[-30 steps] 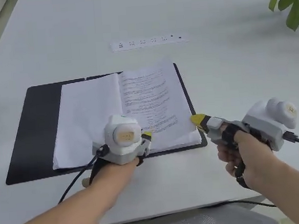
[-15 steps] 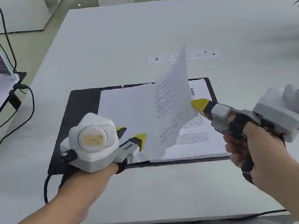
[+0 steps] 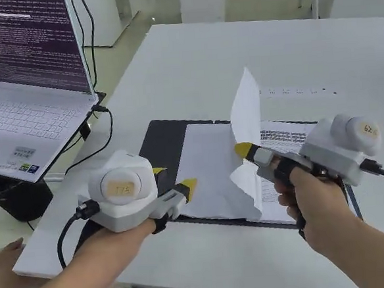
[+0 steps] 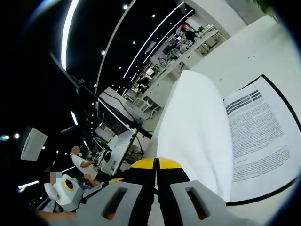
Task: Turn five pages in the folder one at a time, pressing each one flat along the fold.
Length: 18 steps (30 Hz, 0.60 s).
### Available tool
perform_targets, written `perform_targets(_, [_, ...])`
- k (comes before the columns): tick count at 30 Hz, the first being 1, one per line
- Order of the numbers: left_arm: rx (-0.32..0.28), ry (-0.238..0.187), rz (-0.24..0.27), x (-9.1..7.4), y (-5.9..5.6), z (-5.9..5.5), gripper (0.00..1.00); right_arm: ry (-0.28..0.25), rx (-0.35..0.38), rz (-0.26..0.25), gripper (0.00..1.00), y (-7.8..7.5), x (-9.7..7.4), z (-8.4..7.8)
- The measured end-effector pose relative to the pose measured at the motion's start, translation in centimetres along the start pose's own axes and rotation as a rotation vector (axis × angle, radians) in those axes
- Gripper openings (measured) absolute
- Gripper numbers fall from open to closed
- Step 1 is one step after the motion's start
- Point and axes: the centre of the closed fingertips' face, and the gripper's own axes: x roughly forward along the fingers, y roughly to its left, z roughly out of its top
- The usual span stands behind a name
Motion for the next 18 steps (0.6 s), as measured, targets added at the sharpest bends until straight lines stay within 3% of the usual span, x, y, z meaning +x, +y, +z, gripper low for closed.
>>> perform_targets(7, [-0.026, 0.019, 0.02, -1.1, 2.4, -1.3, 0.32, 0.089, -0.039, -0.057, 0.0, -0.6, 3.5, -3.2])
perform_targets(11, [-0.04, 0.029, 0.025, -1.2, 3.1, -1.9, 0.32, 0.146, -0.064, -0.081, 0.0, -1.0, 5.1, -5.2])
perform_targets(18, [-0.066, 0.05, 0.029, -1.0, 4.0, -3.0, 0.32, 0.235, -0.102, -0.138, 0.0, -3.7, 7.8, -7.6])
